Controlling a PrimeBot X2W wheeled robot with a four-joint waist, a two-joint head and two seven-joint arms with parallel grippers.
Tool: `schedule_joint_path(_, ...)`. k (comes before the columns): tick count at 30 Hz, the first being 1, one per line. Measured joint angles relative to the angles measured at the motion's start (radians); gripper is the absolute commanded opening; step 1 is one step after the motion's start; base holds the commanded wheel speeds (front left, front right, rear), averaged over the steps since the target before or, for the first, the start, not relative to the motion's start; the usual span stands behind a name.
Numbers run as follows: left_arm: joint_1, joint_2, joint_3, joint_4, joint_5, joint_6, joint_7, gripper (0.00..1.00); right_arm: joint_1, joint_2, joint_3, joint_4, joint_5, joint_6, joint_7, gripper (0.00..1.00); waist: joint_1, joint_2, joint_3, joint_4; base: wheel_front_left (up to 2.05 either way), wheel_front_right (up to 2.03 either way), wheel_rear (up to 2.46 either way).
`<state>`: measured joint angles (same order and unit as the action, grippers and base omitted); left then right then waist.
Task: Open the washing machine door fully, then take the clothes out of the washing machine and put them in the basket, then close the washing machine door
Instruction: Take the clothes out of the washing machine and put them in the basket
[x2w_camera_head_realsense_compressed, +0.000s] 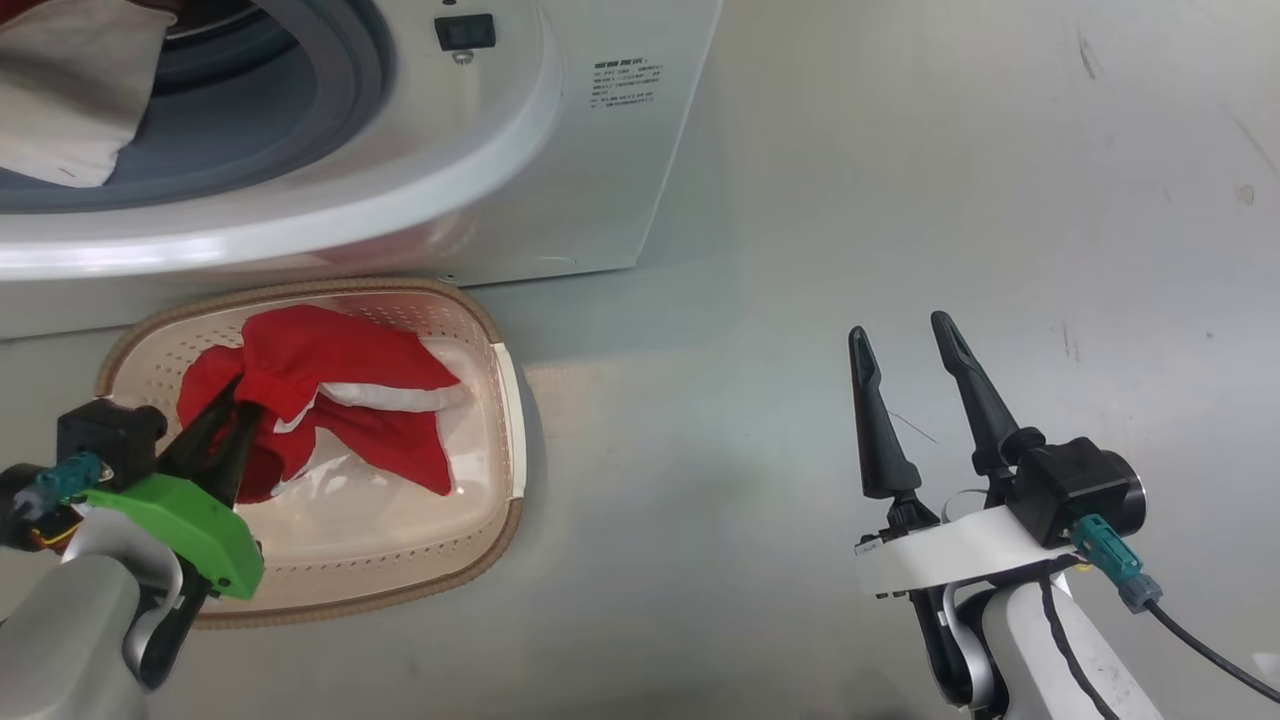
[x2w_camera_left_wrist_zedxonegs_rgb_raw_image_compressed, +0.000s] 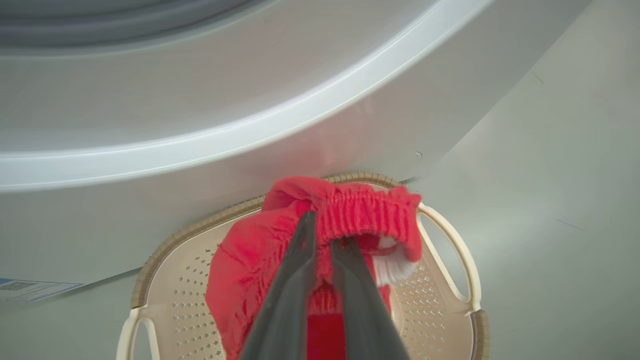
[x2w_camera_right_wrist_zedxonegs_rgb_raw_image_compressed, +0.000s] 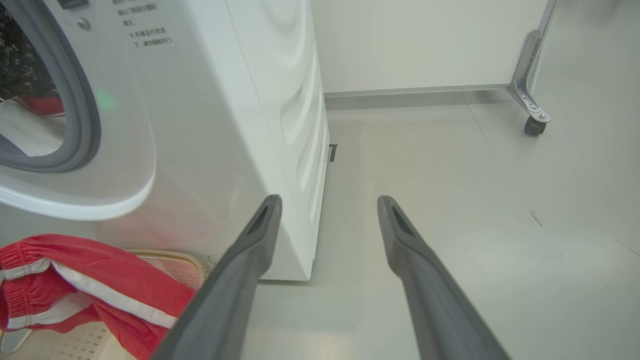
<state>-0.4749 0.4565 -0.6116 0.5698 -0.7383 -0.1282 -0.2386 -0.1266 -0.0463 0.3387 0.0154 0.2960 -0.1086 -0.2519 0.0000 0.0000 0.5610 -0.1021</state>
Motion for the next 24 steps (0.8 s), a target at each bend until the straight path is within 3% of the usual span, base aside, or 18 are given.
schedule_joint_path(15, -0.033, 0.001, -0.038, 0.183, -0.022, 0.000, 0.000, 0.00, -0.035, 0.000, 0.004, -0.003, -0.007, -0.009, 0.000, 1.00, 0.0000, 0.0000, 0.075, -0.006, 0.00, 0.00, 0.00)
schedule_joint_path(16, -0.034, 0.000, -0.039, 0.197, -0.027, 0.000, 0.000, 0.13, -0.036, 0.000, 0.005, -0.003, -0.007, -0.009, 0.000, 1.00, 0.0000, 0.0000, 0.075, -0.006, 0.00, 0.00, 0.00)
schedule_joint_path(17, -0.034, -0.001, -0.041, 0.210, -0.029, 0.000, 0.003, 0.47, -0.036, 0.000, 0.005, -0.002, -0.007, -0.009, 0.000, 1.00, 0.0000, 0.0000, 0.076, -0.005, 0.00, 0.00, 0.00)
schedule_joint_path(18, -0.036, -0.001, -0.047, 0.220, -0.029, 0.000, 0.009, 1.00, -0.037, 0.000, 0.006, -0.001, -0.007, -0.009, 0.000, 1.00, 0.0000, 0.0000, 0.076, -0.004, 0.00, 0.00, 0.00)
schedule_joint_path(24, -0.063, -0.021, -0.072, 0.242, -0.029, 0.000, 0.009, 1.00, -0.052, -0.001, 0.009, 0.002, -0.007, -0.010, 0.000, 1.00, 0.0000, 0.0000, 0.073, -0.002, 0.00, 0.00, 0.00)
